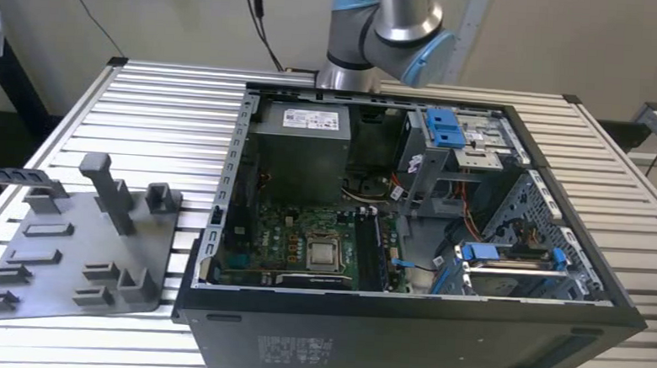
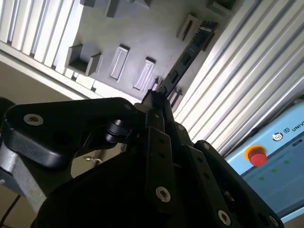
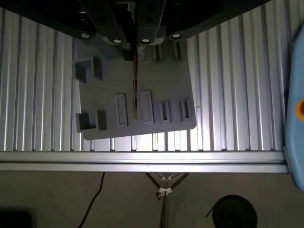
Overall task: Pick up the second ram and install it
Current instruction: 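Pick up the second ram and move it above second insertion slot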
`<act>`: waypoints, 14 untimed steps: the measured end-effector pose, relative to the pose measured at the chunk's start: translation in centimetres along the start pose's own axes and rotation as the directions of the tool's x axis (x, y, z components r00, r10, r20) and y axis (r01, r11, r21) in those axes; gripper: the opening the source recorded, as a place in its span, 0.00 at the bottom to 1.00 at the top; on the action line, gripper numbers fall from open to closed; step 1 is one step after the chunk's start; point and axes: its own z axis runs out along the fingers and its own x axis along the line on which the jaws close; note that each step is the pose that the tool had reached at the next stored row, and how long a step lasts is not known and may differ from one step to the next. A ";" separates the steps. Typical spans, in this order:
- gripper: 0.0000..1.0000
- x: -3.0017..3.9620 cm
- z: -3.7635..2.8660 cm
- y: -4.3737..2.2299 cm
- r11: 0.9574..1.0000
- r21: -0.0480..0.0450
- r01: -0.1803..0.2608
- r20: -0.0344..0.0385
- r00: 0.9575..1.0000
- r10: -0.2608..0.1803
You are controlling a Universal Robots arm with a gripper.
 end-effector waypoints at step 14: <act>0.15 -0.42 -0.73 -0.99 0.997 -0.070 -0.011 -0.036 0.999 0.008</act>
